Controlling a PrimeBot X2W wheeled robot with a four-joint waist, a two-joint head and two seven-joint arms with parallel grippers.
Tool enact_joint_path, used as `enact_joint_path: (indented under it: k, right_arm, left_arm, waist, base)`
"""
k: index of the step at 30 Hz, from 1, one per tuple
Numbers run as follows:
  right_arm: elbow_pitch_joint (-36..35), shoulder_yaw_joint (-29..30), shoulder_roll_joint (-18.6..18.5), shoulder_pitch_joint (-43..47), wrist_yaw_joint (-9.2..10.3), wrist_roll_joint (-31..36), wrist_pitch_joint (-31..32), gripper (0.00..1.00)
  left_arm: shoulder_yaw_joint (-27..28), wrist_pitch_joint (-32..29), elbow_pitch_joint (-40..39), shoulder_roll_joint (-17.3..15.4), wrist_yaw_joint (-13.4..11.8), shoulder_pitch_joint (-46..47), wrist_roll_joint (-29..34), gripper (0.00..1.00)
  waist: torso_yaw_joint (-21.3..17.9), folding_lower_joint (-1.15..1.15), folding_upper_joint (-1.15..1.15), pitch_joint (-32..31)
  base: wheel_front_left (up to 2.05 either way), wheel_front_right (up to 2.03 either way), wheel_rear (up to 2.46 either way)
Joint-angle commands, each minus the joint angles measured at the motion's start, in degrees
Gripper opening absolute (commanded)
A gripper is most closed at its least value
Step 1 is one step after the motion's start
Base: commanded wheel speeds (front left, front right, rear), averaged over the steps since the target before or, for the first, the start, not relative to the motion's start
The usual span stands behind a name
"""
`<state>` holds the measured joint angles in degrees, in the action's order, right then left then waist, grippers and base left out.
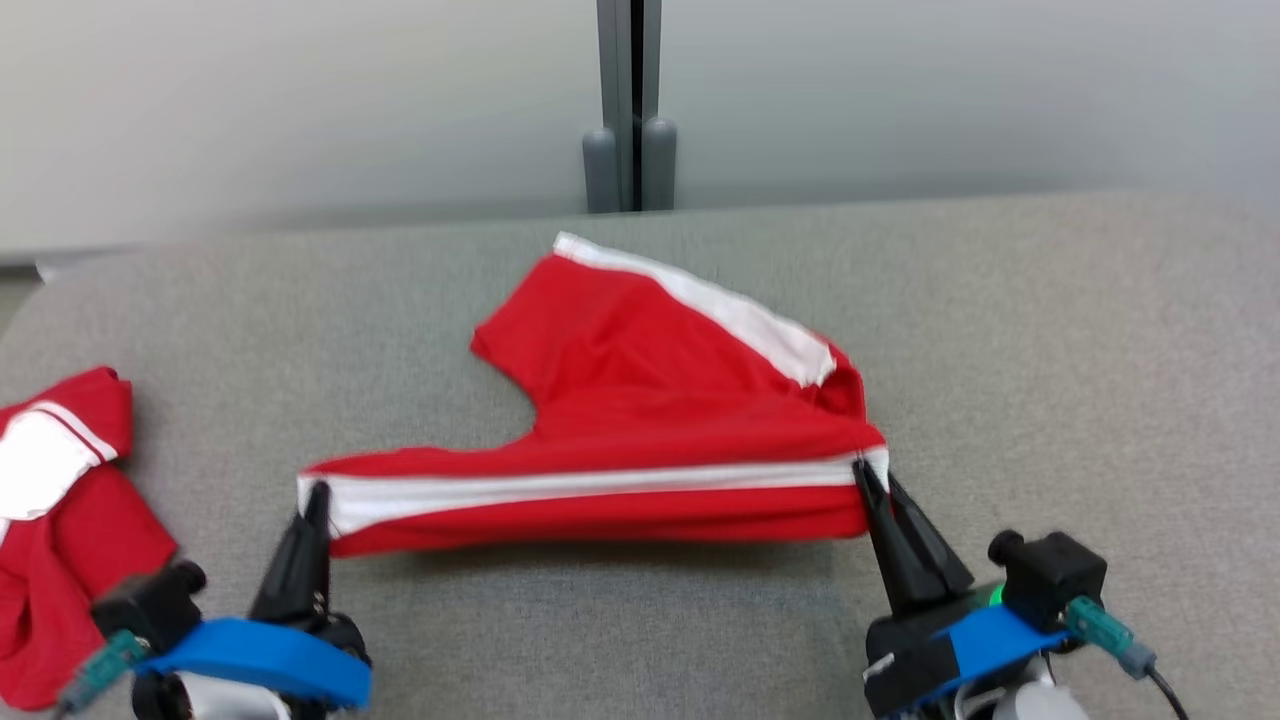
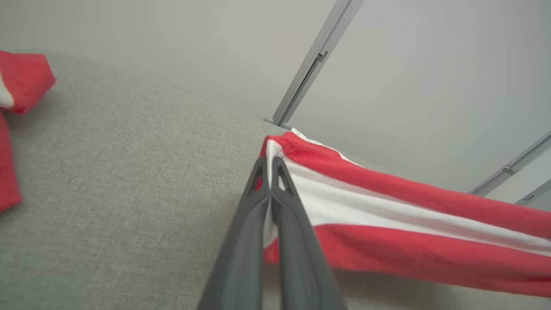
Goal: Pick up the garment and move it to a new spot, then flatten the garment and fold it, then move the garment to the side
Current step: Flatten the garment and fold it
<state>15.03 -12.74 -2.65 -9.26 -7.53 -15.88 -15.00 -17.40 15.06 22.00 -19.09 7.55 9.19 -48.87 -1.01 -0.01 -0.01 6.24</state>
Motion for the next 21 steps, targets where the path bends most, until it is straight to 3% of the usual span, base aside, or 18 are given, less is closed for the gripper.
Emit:
enact_joint_path:
  k: [1, 6, 12, 21]
  right_arm:
    - [0.5, 0.2, -0.4, 2.7, 0.07, -0.6, -0.3, 0.00]
    - [1.5, 0.6, -0.4, 8.2, 0.06, -3.4, -0.3, 0.00]
    - [0.9, 1.4, -0.4, 13.0, 0.07, -5.0, -0.3, 0.00]
    - [-1.4, 1.5, -0.4, 11.2, 0.07, -6.8, -0.3, 0.00]
  left_arm:
    - [0.4, 0.1, 0.7, 1.1, -0.1, -2.3, 0.9, 0.00]
    - [1.0, 0.2, 1.6, 3.8, -0.1, -7.2, 3.0, 0.00]
    - [1.8, 0.2, 0.6, 4.7, -0.1, -11.9, 4.7, 0.00]
    - [0.2, 0.2, -2.5, 2.0, -0.1, -7.1, 6.0, 0.00]
  waist:
    - [-1.4, 0.01, 0.01, -2.9]
    - [-1.6, 0.01, 0.01, -6.3]
    - [-2.5, 0.01, 0.01, -7.6]
    - [-5.1, 0.01, 0.01, -5.0]
  base:
    - [0.00, 0.00, 0.00]
    - [0.00, 0.00, 0.00]
    - [0.00, 0.00, 0.00]
    - [0.00, 0.00, 0.00]
